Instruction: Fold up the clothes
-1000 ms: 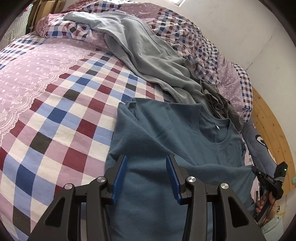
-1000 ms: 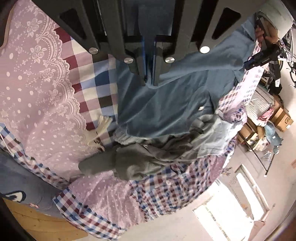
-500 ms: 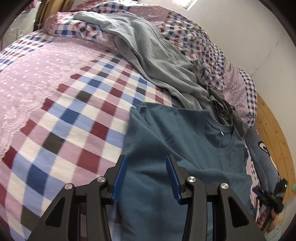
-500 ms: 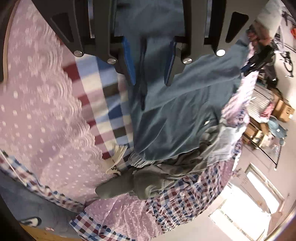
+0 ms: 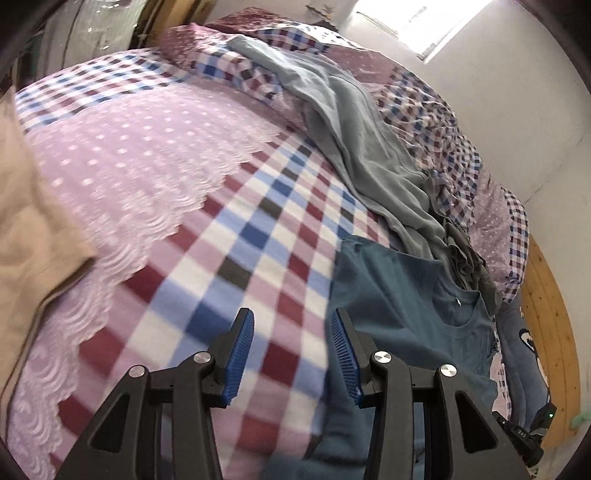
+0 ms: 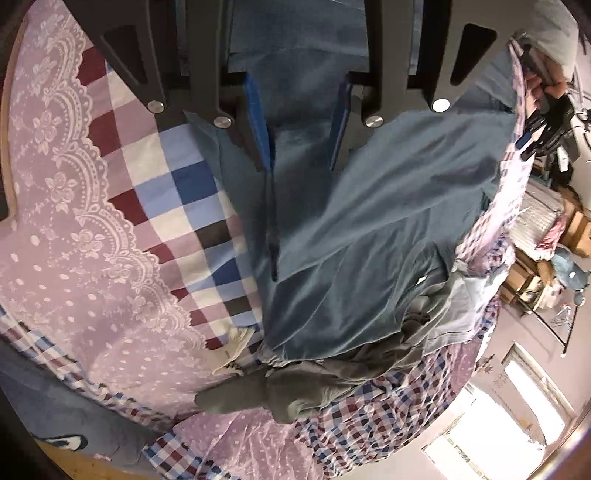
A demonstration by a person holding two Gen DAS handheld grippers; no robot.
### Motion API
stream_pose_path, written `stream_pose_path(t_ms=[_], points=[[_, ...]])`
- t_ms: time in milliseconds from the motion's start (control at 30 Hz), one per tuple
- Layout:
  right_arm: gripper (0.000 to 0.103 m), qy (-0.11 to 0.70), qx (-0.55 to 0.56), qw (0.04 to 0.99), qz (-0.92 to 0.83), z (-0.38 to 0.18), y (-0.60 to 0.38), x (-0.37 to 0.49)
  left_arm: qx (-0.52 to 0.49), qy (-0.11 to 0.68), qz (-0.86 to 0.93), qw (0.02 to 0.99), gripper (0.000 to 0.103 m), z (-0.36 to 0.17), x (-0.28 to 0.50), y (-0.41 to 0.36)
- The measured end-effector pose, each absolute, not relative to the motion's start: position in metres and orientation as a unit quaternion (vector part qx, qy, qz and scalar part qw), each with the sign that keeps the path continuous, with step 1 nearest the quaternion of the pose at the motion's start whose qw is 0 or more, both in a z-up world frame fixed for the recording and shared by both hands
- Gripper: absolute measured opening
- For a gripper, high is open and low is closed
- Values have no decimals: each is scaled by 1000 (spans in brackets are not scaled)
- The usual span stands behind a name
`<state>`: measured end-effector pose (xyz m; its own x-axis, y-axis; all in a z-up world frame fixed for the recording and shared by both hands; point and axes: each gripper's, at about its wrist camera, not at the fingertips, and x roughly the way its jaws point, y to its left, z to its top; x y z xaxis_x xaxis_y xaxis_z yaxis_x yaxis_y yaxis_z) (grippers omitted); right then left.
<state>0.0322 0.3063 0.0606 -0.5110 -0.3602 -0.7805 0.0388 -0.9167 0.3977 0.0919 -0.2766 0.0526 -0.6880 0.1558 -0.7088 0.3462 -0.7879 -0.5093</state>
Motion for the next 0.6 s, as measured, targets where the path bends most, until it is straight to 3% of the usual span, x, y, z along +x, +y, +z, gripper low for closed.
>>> stream_pose_path(t_ms=[333, 400, 600], points=[[35, -142, 435, 86, -885, 78, 300, 63, 397, 346, -849, 51, 46, 47, 138, -282], [39, -142, 424, 86, -890, 82, 300, 71, 395, 353, -847, 48, 46, 48, 147, -281], [42, -188, 412, 95, -887, 83, 309, 96, 402, 362, -840, 40, 46, 47, 173, -268]])
